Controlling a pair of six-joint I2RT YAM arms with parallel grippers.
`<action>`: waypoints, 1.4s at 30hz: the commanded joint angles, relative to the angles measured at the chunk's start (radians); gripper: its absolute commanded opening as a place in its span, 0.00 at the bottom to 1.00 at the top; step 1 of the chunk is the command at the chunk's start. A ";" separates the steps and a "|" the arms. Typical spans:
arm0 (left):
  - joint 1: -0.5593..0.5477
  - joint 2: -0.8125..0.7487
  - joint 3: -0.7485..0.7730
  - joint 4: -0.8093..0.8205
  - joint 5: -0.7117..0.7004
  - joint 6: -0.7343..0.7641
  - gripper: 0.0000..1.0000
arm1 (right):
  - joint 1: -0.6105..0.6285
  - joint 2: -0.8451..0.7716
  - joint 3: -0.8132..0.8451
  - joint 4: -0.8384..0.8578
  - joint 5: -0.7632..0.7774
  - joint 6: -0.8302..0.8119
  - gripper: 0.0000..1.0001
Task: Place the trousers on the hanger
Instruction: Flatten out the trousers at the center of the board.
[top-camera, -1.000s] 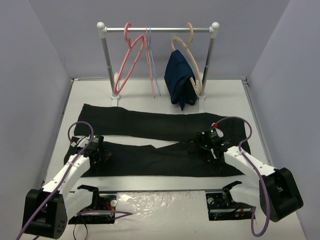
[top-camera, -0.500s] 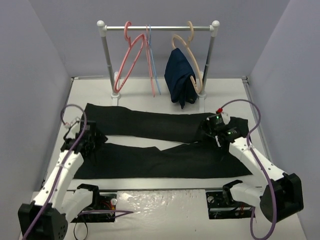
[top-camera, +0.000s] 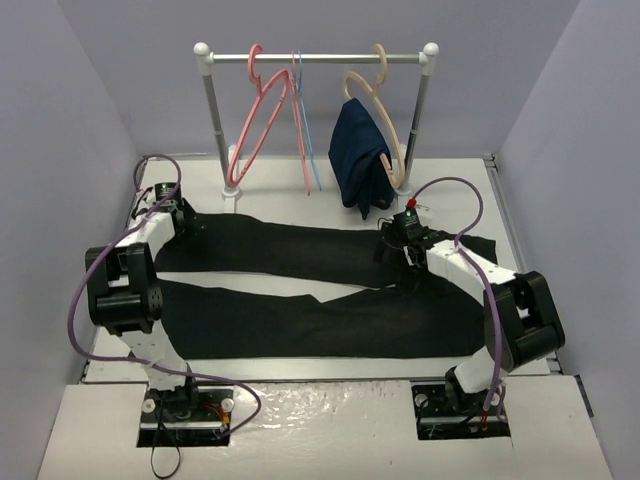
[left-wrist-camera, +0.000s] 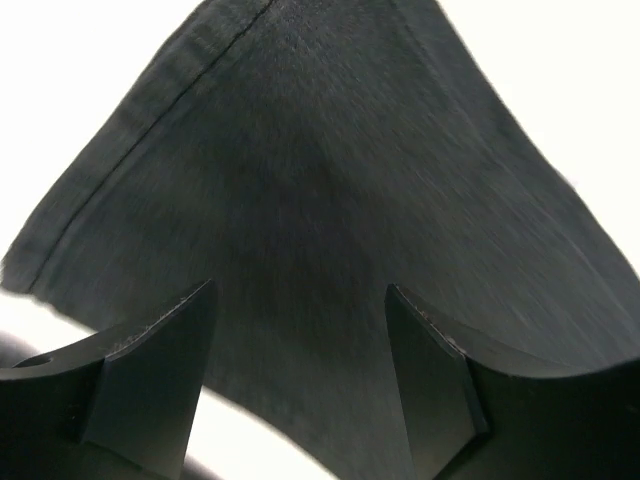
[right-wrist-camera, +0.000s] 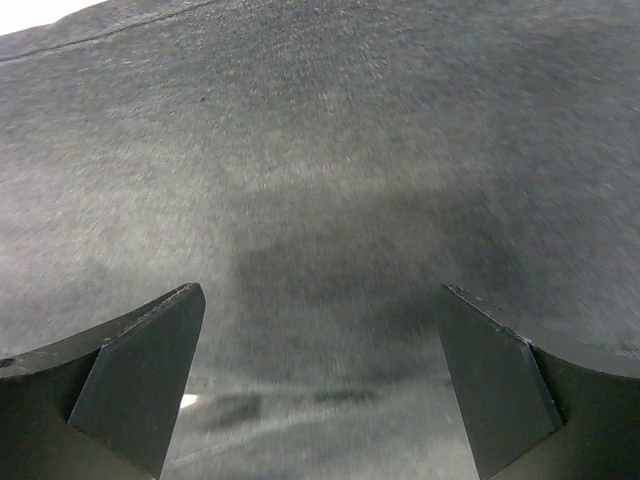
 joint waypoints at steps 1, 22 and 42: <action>0.058 0.081 0.049 0.082 0.061 0.022 0.64 | -0.009 0.069 -0.014 0.097 0.016 -0.017 0.97; 0.292 -0.199 -0.194 -0.053 0.040 -0.153 0.60 | 0.011 -0.092 -0.038 -0.072 0.066 0.079 0.99; 0.060 -0.229 -0.022 -0.172 0.007 0.007 0.91 | -0.425 0.128 0.454 -0.258 0.178 0.008 0.99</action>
